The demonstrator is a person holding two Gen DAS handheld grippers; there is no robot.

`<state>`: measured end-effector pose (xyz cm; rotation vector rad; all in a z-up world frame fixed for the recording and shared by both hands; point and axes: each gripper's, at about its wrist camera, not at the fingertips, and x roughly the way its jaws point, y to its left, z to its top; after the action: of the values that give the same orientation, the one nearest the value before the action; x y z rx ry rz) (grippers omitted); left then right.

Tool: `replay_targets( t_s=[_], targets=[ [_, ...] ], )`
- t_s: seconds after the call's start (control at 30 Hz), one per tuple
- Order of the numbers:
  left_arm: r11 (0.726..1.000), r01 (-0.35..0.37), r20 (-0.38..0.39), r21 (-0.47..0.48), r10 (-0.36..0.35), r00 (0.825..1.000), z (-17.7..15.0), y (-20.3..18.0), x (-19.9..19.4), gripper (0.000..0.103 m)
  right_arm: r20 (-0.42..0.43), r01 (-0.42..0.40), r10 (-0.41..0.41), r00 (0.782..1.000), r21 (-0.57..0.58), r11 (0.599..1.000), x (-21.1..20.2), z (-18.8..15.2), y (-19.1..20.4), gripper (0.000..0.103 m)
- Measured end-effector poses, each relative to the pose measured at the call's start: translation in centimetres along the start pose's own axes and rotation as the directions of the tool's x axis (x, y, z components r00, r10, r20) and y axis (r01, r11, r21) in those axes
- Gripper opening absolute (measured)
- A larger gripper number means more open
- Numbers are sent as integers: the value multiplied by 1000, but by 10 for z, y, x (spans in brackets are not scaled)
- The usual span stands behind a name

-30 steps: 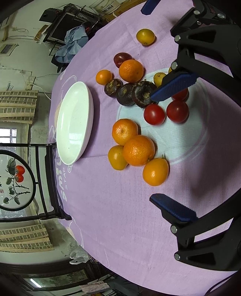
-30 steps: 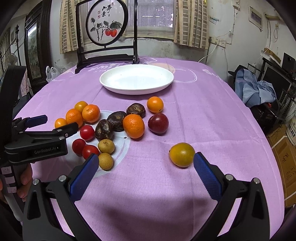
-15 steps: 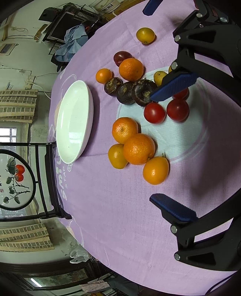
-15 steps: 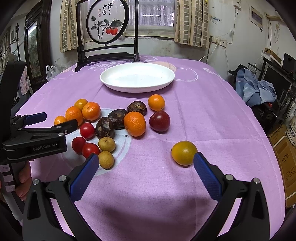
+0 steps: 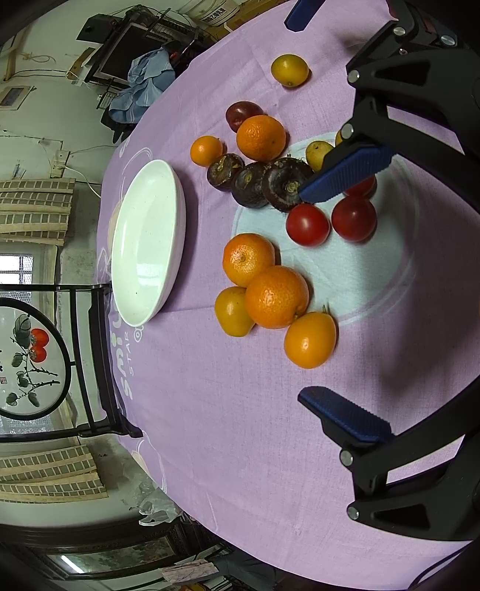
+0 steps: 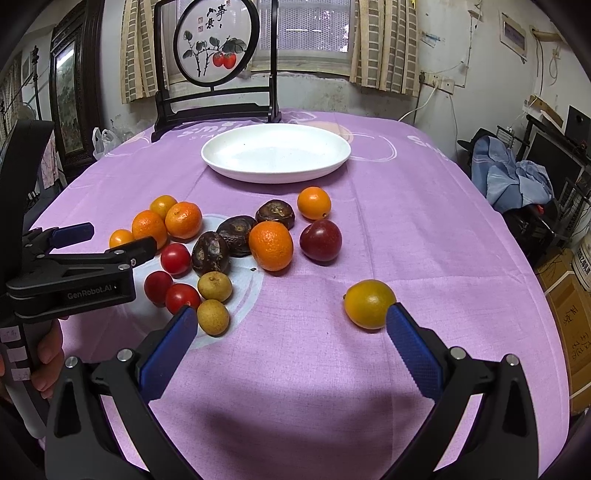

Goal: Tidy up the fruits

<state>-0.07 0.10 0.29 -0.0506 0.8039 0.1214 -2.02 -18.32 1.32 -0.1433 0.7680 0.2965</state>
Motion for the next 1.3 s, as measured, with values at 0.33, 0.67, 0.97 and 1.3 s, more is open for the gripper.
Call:
replay_targets(
  t_s=[0.33, 0.67, 0.97, 1.3],
  targets=[
    [1000, -2, -2, 0, 2, 1000, 0, 0, 0, 101, -3, 0, 0, 1000, -2, 1000, 1, -1, 1, 102],
    [1000, -4, -19, -8, 3, 1000, -1, 3, 2, 101, -74, -48, 44, 996, -46, 998, 14, -1, 6, 102],
    [998, 26, -45, -58, -29, 999, 0, 16, 5, 101, -136, -131, 115, 984, -112, 985, 26, 3, 20, 91],
    [997, 62, -90, -48, -66, 994, -11, 19, -7, 101, -249, -194, 138, 959, -217, 957, 53, 2, 47, 61]
  ],
)
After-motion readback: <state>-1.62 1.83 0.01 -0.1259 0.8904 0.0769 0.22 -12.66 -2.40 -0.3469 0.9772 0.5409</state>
